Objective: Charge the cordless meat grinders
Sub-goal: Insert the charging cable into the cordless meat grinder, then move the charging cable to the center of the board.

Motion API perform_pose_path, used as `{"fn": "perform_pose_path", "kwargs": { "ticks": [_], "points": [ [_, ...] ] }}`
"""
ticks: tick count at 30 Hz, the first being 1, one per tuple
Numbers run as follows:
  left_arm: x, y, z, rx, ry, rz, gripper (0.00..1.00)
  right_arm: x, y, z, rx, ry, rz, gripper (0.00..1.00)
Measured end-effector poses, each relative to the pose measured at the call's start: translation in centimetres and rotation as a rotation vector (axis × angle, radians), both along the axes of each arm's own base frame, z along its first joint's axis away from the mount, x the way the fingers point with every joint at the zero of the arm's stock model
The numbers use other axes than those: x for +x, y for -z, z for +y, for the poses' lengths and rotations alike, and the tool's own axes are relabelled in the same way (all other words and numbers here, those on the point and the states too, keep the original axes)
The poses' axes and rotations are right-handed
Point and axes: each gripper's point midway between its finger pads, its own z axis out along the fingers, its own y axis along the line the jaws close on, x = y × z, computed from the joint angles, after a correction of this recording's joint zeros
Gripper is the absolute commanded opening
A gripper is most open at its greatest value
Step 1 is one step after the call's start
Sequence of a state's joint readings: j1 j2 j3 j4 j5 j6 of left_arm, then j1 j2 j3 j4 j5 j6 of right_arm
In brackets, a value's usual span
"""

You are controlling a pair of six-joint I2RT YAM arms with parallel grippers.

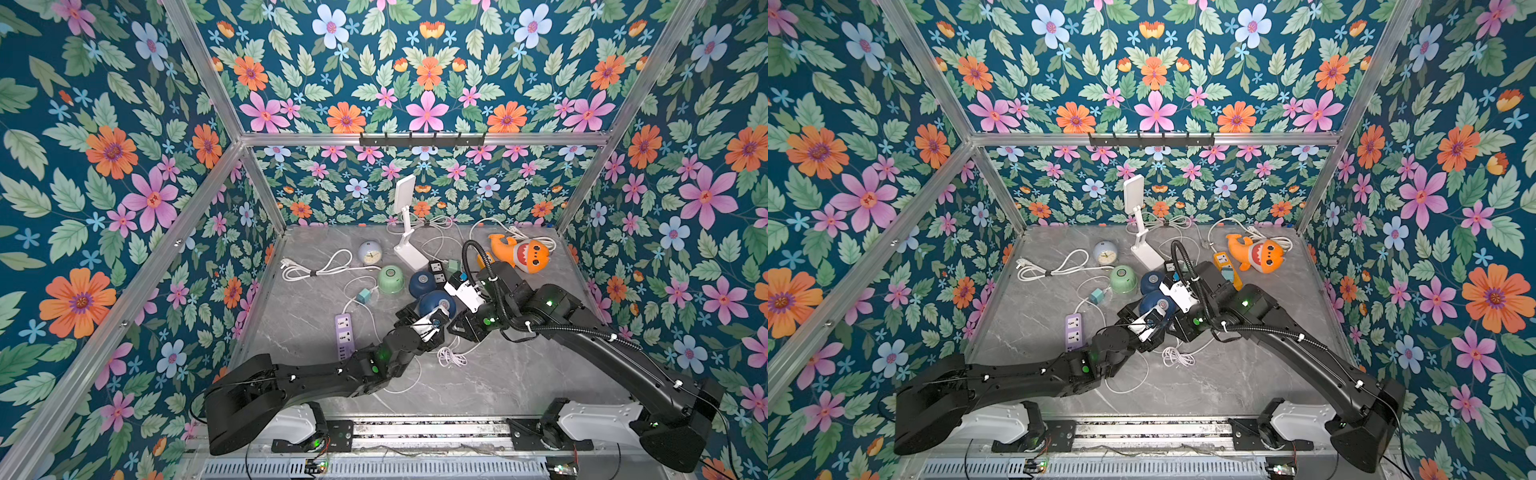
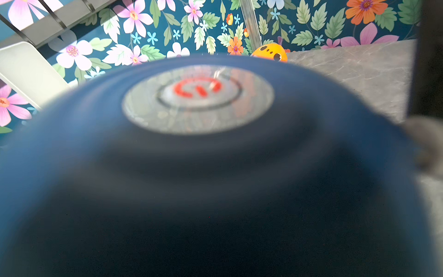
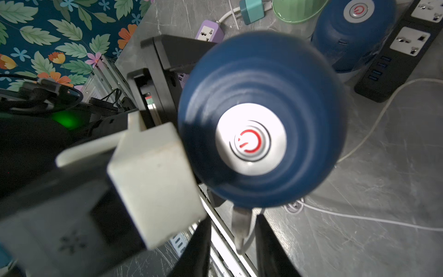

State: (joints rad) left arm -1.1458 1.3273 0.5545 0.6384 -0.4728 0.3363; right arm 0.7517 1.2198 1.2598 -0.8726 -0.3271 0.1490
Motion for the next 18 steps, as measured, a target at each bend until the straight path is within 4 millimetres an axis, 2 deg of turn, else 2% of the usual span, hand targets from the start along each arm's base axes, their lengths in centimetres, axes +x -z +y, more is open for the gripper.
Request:
{"fn": "perform_pose_path", "kwargs": {
  "ticks": [3, 7, 9, 12, 15, 18],
  "points": [
    [0.0, 0.2, 0.1, -0.018, -0.006, 0.006, 0.32, -0.4, -0.2, -0.8, 0.004, 0.015, -0.023, 0.44],
    [0.0, 0.6, 0.2, -0.022, -0.010, 0.011, 0.31, -0.7, -1.1, -2.5, 0.026, 0.064, -0.064, 0.45],
    [0.0, 0.9, 0.3, -0.018, -0.010, 0.014, 0.31, -0.1, -1.6, -4.0, 0.040, 0.135, -0.086, 0.46],
    [0.0, 1.0, 0.4, -0.027, -0.015, 0.017, 0.31, 1.9, -1.5, -7.6, 0.049, 0.339, -0.082, 0.47],
    [0.0, 0.9, 0.7, -0.043, -0.022, 0.018, 0.31, 3.9, 0.8, -11.4, 0.026, 0.576, -0.008, 0.47],
    [-0.1, 1.0, 0.9, -0.053, -0.025, 0.020, 0.31, 4.9, 4.9, -14.0, -0.013, 0.745, 0.117, 0.49]
  ]
}}
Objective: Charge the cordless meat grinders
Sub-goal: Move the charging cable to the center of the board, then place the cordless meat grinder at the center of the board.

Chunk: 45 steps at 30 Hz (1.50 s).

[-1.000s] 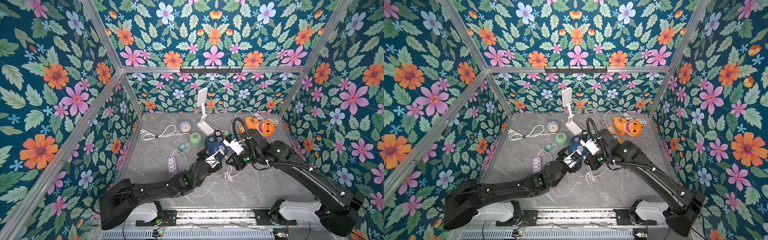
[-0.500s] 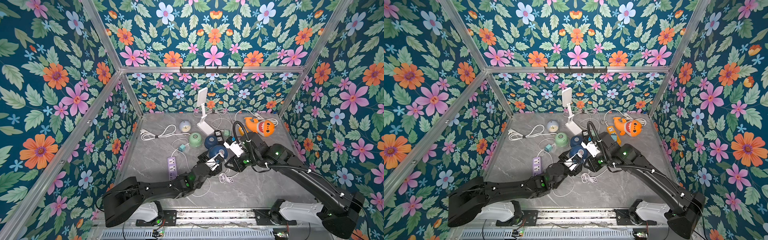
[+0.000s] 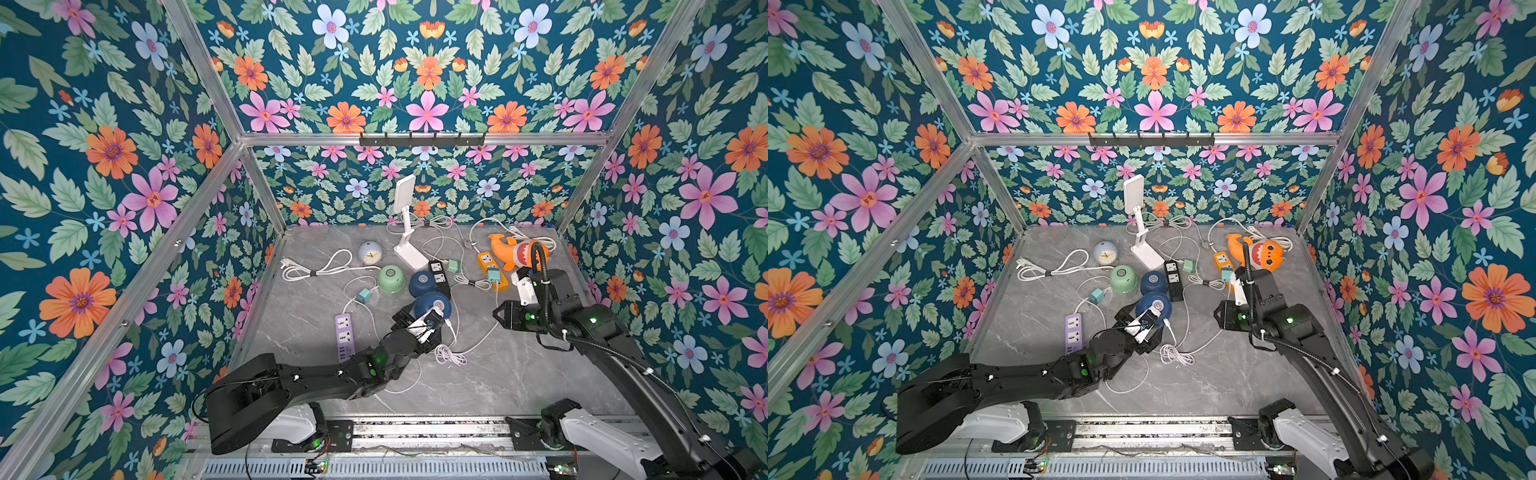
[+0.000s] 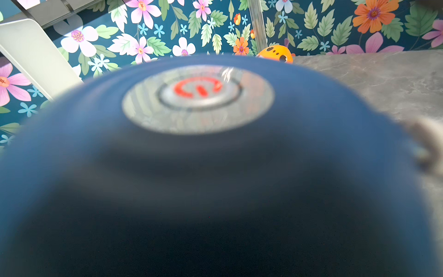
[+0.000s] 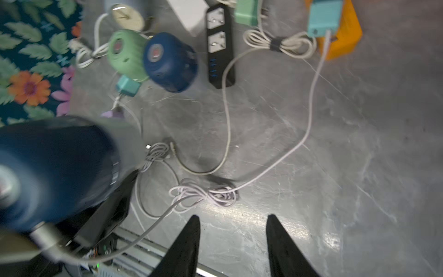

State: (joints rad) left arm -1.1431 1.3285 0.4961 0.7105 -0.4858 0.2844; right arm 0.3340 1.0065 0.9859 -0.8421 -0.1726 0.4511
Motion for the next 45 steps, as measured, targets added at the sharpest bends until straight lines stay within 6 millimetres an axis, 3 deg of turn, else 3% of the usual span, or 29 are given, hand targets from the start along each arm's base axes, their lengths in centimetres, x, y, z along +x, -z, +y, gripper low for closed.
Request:
{"fn": "perform_pose_path", "kwargs": {
  "ticks": [4, 9, 17, 22, 28, 32, 39, 45],
  "points": [
    [-0.1, 0.4, 0.2, -0.005, -0.005, 0.012, 0.31, 0.3, 5.2, -0.7, -0.002, 0.096, 0.143, 0.50],
    [-0.1, 0.5, 0.2, -0.017, -0.006, 0.016, 0.31, 1.6, 9.8, 0.0, 0.021, 0.157, 0.241, 0.50],
    [0.1, 0.4, -0.6, -0.042, 0.005, 0.023, 0.31, 3.5, 14.4, 0.9, 0.043, 0.214, 0.310, 0.49],
    [0.1, 0.1, -0.8, -0.051, 0.007, 0.022, 0.31, 4.7, 16.8, 1.6, 0.062, 0.230, 0.349, 0.39],
    [0.2, 0.2, -1.1, -0.056, 0.009, 0.024, 0.31, 5.4, 17.1, 1.7, 0.077, 0.248, 0.329, 0.15],
    [0.3, 0.5, -1.7, -0.054, 0.017, 0.030, 0.30, 4.9, 16.6, 0.4, 0.059, 0.281, 0.319, 0.02],
    [0.5, 0.5, -3.5, -0.075, 0.038, 0.039, 0.30, 5.6, 13.4, -2.8, 0.074, 0.355, 0.229, 0.00],
    [0.0, 1.0, -7.3, -0.107, 0.093, 0.051, 0.30, 5.4, 9.9, -6.7, 0.083, 0.435, 0.148, 0.00]
  ]
}}
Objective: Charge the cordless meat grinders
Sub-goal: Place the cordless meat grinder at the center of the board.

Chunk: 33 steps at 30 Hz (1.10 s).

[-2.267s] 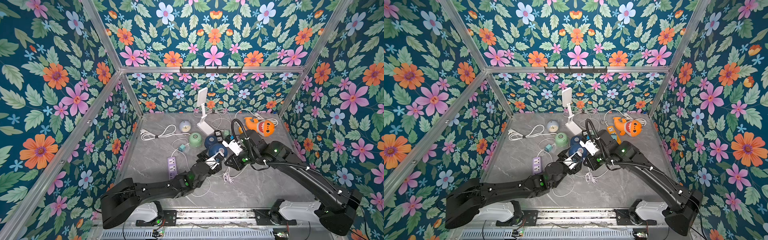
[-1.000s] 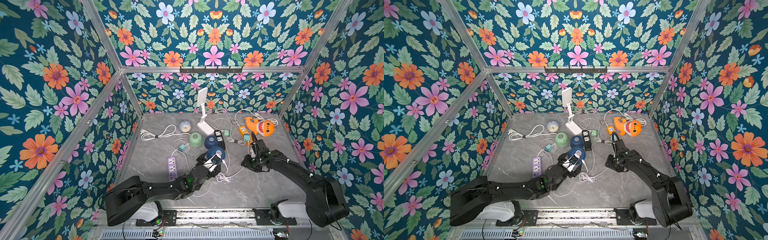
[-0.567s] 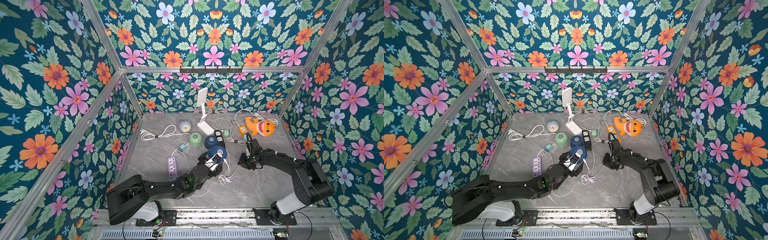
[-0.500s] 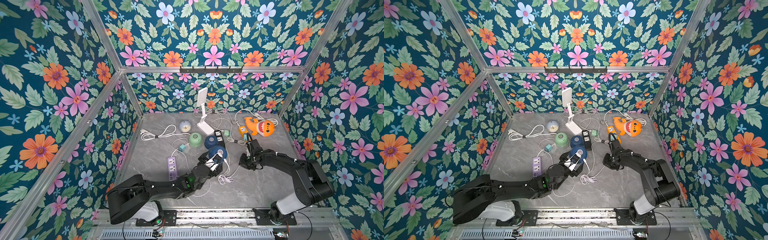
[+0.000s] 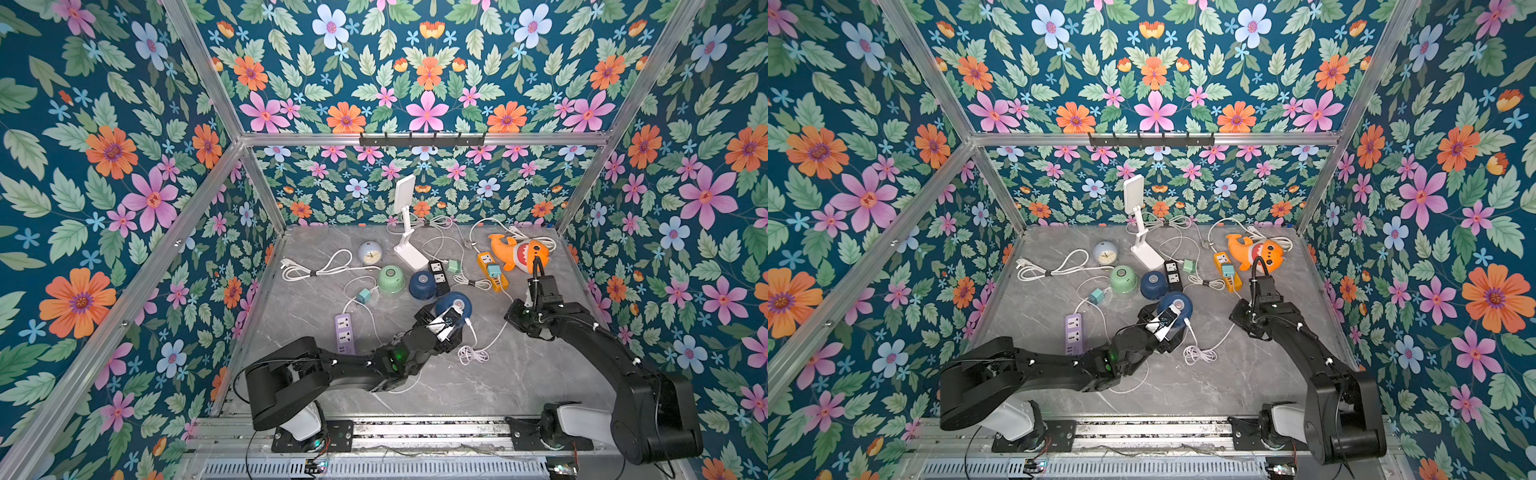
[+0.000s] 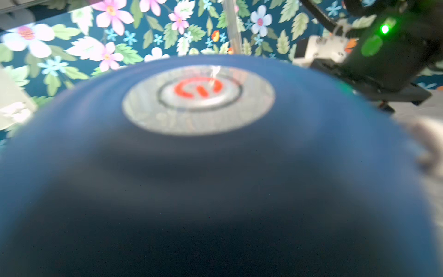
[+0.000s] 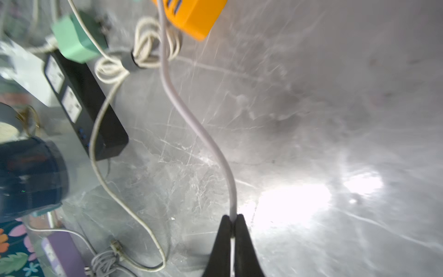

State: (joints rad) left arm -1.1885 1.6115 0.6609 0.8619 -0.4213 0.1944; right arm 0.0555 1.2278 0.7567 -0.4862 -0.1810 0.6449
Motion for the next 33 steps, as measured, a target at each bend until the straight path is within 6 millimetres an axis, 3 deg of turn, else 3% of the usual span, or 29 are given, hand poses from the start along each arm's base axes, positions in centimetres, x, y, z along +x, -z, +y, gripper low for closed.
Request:
{"fn": "perform_pose_path", "kwargs": {
  "ticks": [3, 7, 14, 18, 26, 33],
  "points": [
    [-0.1, 0.6, -2.5, -0.026, 0.021, 0.006, 0.30, -0.2, -1.7, -2.4, -0.010, 0.055, -0.035, 0.00],
    [0.2, 2.0, -5.9, -0.075, 0.039, 0.026, 0.31, -0.6, -2.5, -5.4, -0.025, 0.115, -0.024, 0.00],
    [1.0, 5.7, -11.0, -0.153, 0.052, 0.057, 0.35, 0.4, -1.5, -6.4, -0.038, 0.083, 0.053, 0.00],
    [1.2, 7.9, -12.8, -0.187, 0.051, 0.093, 0.38, 0.3, -0.5, -7.0, -0.051, 0.074, 0.094, 0.00],
    [1.8, 11.2, -14.0, -0.228, 0.025, 0.141, 0.45, 0.2, 0.5, -8.0, -0.089, 0.079, 0.135, 0.00],
    [2.2, 11.7, -13.9, -0.237, -0.003, 0.145, 0.99, 0.5, 1.4, -8.1, -0.088, 0.073, 0.162, 0.00]
  ]
}}
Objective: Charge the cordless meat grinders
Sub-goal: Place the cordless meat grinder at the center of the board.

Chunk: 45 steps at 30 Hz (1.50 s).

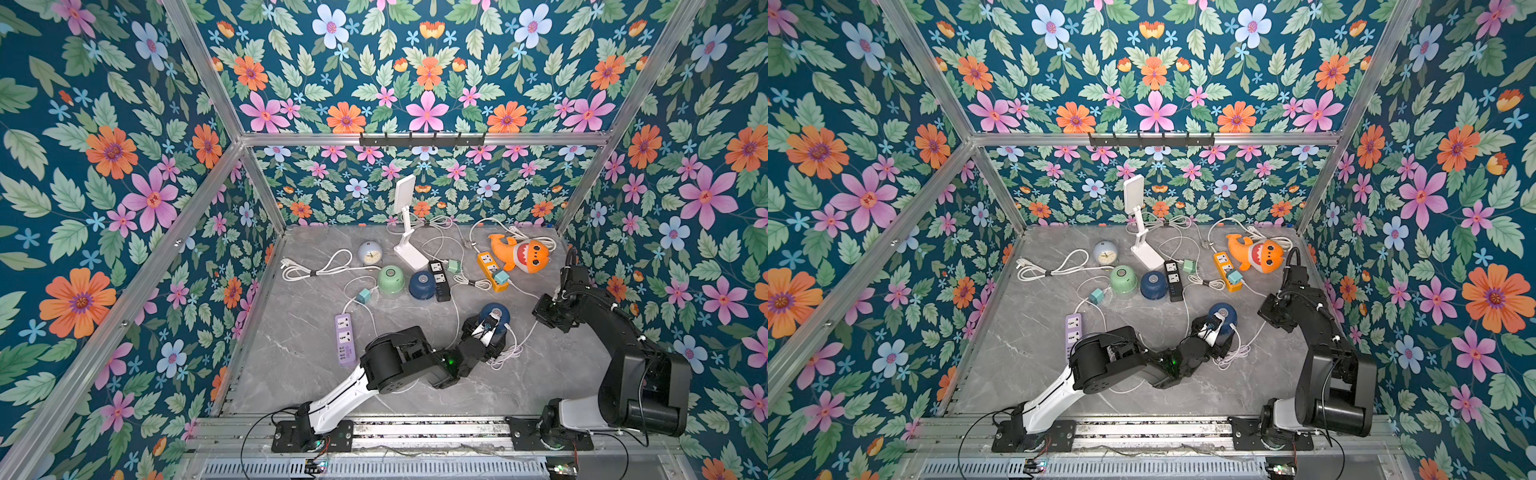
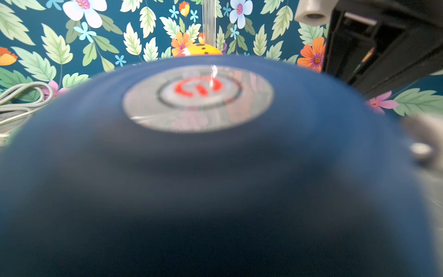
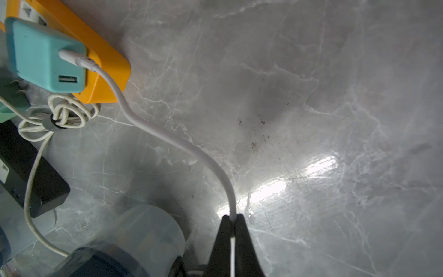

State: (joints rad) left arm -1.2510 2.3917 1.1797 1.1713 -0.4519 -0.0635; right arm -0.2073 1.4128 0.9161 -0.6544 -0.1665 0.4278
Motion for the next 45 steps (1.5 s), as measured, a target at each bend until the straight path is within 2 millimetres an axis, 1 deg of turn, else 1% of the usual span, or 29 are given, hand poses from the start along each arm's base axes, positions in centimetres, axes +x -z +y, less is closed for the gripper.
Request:
{"fn": "perform_pose_path", "kwargs": {
  "ticks": [1, 7, 11, 20, 25, 31, 37, 39, 45],
  "points": [
    [0.0, 0.2, 0.3, 0.005, -0.010, 0.000, 1.00, 0.0, 0.2, 0.1, 0.006, -0.006, 0.001, 0.00],
    [0.2, 0.1, 1.7, 0.002, -0.050, -0.004, 1.00, -0.4, 1.4, 0.9, 0.050, -0.025, 0.016, 0.00],
    [0.1, 0.2, 2.5, 0.014, -0.060, -0.005, 1.00, -0.3, 1.8, 1.4, 0.073, -0.033, 0.010, 0.01],
    [-0.4, 0.4, 5.3, 0.060, -0.089, -0.005, 1.00, 0.2, 1.4, 2.1, 0.110, -0.050, -0.033, 0.21],
    [-0.4, 0.3, 6.1, 0.084, -0.105, -0.007, 1.00, 0.5, 0.6, 2.8, 0.124, -0.073, -0.071, 0.30],
    [-0.5, 0.6, 7.5, 0.110, -0.130, -0.005, 1.00, 0.7, -1.0, 3.6, 0.117, -0.100, -0.129, 0.39],
    [-0.7, 1.1, 9.8, 0.147, -0.169, -0.003, 1.00, 0.7, -2.1, 3.9, 0.109, -0.113, -0.160, 0.45],
    [-0.9, 1.1, 10.4, 0.155, -0.175, -0.001, 1.00, 0.6, -2.5, 3.9, 0.106, -0.113, -0.172, 0.49],
    [-1.3, 1.0, 12.6, 0.163, -0.198, 0.011, 1.00, 0.1, -4.4, 4.2, 0.093, -0.120, -0.213, 0.57]
  ]
}}
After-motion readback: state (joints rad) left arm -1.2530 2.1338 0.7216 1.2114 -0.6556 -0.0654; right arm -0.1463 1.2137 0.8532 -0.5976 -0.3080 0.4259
